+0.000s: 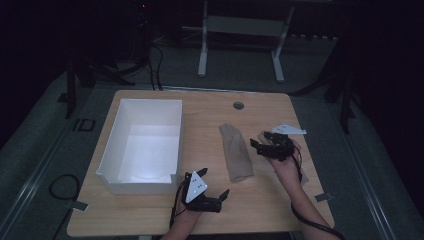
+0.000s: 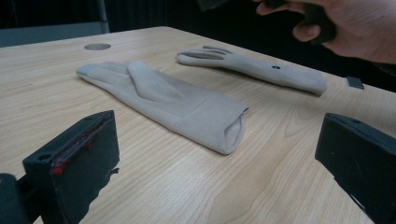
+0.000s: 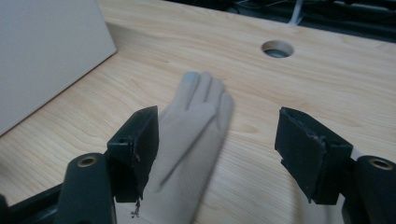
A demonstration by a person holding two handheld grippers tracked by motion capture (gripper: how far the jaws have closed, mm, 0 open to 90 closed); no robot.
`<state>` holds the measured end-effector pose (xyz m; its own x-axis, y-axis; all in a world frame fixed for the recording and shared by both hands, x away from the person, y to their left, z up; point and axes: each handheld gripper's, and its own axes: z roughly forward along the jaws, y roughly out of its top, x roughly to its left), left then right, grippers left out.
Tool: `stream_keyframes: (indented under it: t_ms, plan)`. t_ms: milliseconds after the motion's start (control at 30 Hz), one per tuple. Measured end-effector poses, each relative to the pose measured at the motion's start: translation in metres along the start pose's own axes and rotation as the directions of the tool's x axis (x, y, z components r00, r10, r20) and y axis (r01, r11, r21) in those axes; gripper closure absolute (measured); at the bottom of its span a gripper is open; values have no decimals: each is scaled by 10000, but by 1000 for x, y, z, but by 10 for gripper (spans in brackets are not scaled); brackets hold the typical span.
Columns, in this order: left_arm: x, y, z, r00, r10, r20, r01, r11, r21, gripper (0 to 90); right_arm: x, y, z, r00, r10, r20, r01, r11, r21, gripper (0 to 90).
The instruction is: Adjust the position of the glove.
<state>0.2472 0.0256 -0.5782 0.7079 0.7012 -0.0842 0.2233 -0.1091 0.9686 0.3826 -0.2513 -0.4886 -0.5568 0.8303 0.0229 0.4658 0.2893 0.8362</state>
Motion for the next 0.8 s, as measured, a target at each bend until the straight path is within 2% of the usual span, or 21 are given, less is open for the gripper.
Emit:
stream_keyframes:
  t_ms: [167, 300, 533, 800]
  plan:
    - [0, 0, 0, 10000, 16, 1, -16, 10000, 8, 1, 8, -2, 17, 9993, -89, -355, 99, 9996, 276, 322]
    - [0, 0, 0, 10000, 11, 23, -11, 10000, 0, 1, 13, -4, 30, 9989, -151, -438, 172, 9987, 470, 331]
    - [-1, 0, 0, 10000, 43, 48, -43, 10000, -1, 1, 17, -10, 55, 9992, -23, -401, 54, 9970, 770, 339]
    - [0, 0, 0, 9999, 66, 82, -66, 10000, 15, 1, 16, -21, 75, 9991, 141, -393, -92, 9927, 1203, 399]
